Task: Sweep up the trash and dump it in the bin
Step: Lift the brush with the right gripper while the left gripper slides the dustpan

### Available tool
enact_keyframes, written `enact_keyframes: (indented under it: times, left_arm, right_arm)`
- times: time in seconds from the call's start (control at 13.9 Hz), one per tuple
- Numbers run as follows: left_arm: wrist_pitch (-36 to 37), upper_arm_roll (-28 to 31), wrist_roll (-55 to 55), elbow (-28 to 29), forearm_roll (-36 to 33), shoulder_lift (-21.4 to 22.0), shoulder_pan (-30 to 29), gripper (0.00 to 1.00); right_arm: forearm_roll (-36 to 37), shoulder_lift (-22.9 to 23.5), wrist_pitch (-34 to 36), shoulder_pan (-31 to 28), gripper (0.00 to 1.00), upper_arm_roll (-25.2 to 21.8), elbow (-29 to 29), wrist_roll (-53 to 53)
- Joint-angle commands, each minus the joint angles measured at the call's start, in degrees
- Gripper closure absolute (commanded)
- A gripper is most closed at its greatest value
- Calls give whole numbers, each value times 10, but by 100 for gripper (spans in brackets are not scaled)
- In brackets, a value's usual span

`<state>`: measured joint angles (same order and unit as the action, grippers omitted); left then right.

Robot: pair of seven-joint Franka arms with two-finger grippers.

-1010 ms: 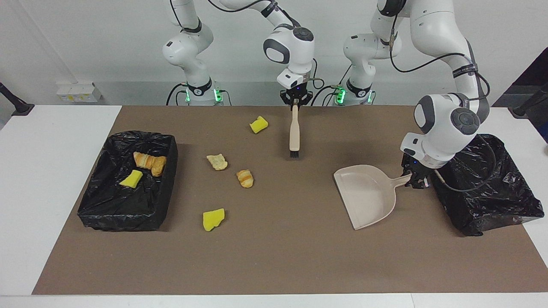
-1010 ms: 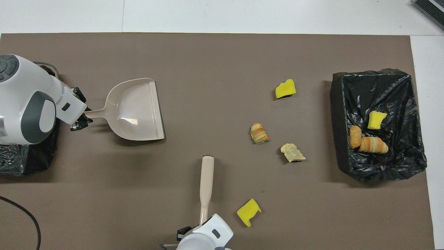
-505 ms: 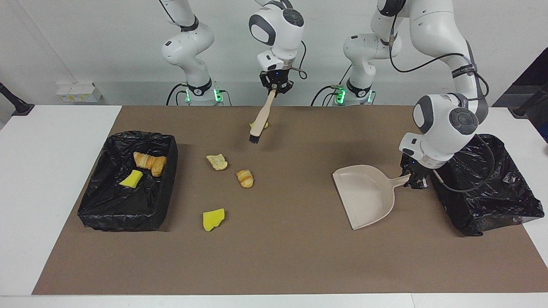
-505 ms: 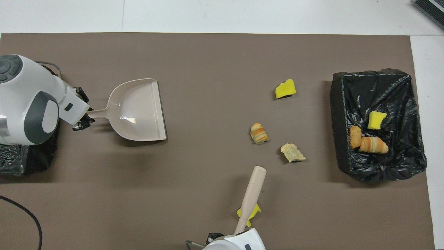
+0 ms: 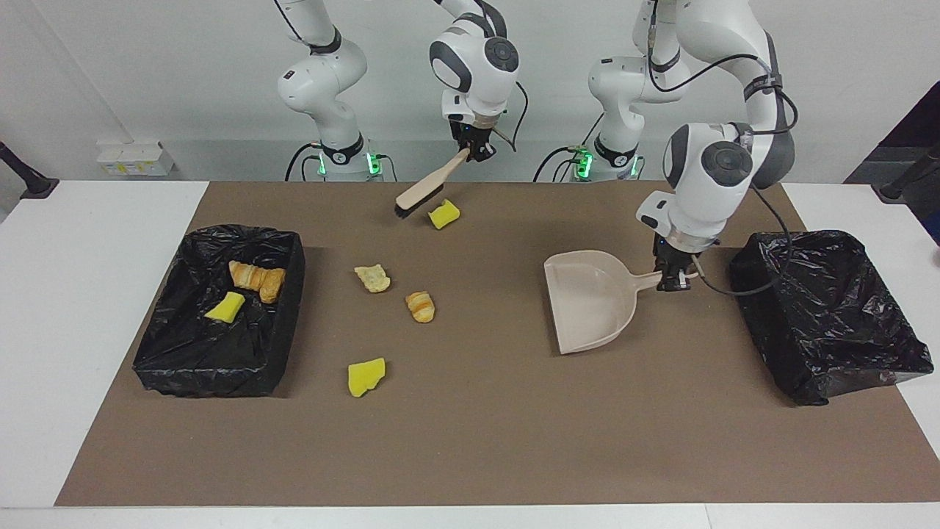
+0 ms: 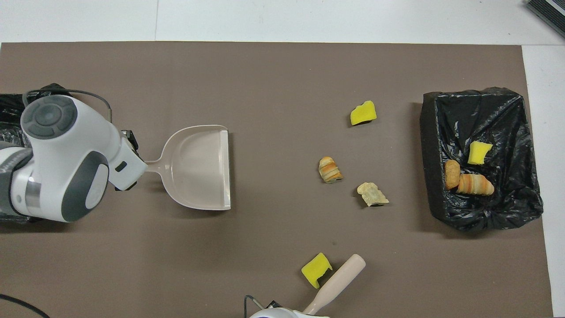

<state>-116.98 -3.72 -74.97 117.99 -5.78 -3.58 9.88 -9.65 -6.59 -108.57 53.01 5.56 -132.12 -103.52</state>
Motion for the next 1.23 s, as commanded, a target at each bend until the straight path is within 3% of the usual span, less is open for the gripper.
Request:
enact_keyframes:
  times: [0.0, 0.22, 0.43, 0.87, 1.15]
  left_arm:
    - [-45, 8, 51, 106, -14, 72, 36, 100]
    - [-58, 6, 94, 156, -14, 103, 67, 100]
    - [-62, 5, 101, 169, -14, 111, 87, 100]
    - [-111, 5, 103, 175, -13, 92, 109, 100]
    - [-127, 5, 171, 158, -11, 79, 103, 100]
  right_arm:
    - [-17, 43, -58, 6, 100, 2, 3, -88]
    - [-34, 68, -125, -4, 100, 1, 13, -85]
    - [-25, 99, -174, -29, 100, -1, 41, -57]
    - [62, 178, -164, -131, 100, -3, 156, 55]
    - [60, 167, -136, -189, 100, 0, 198, 118]
